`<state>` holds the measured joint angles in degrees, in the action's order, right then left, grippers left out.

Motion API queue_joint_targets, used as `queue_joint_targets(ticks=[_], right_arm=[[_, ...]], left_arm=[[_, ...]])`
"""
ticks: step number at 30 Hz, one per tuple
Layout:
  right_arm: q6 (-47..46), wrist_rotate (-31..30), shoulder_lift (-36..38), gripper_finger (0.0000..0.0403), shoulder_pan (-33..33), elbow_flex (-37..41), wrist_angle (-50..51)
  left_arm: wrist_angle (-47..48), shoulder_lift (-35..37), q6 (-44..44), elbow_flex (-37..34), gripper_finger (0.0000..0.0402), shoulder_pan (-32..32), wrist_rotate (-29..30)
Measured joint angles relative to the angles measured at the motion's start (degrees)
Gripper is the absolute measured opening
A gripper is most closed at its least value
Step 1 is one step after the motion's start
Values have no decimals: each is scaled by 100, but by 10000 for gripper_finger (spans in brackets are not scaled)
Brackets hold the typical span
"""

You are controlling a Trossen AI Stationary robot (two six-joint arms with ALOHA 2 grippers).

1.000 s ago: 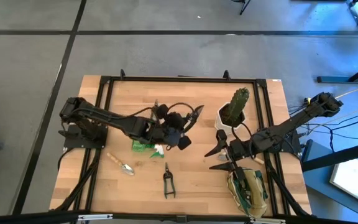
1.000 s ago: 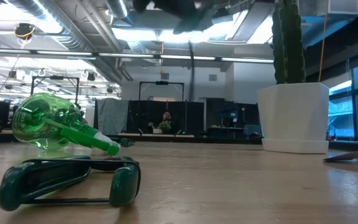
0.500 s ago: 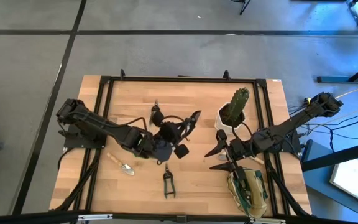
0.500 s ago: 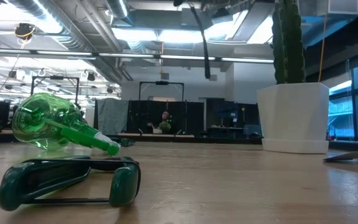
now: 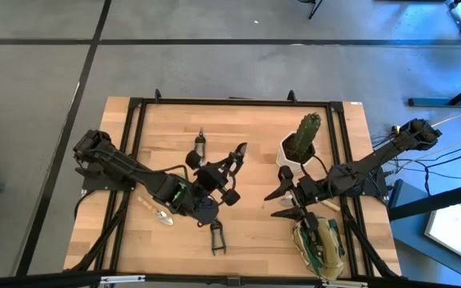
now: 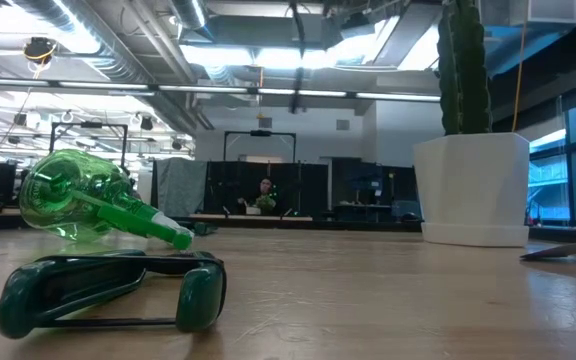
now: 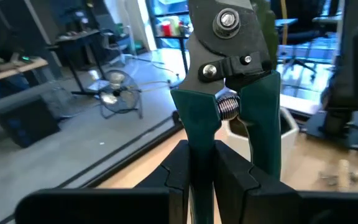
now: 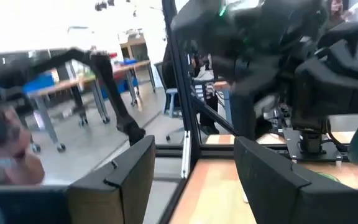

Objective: Pick & Place Garden tools in Gardening bag
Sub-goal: Put the hand pruner into the white bag

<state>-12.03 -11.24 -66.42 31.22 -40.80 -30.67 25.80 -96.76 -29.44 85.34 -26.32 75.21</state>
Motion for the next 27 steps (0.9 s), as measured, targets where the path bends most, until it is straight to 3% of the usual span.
queue_joint_targets(ticks=[8,12,27], right_arm=[[-95,-1659,-76,220,-4,2,-13],[-79,-2166,-73,220,-9,2,-36],[-366,-2192,-73,220,-326,2,176]], left_arm=[[147,-320,-288,0,37,-110,694],[151,-372,-254,0,37,-107,923],[613,-423,-333,-2,37,-79,1253]])
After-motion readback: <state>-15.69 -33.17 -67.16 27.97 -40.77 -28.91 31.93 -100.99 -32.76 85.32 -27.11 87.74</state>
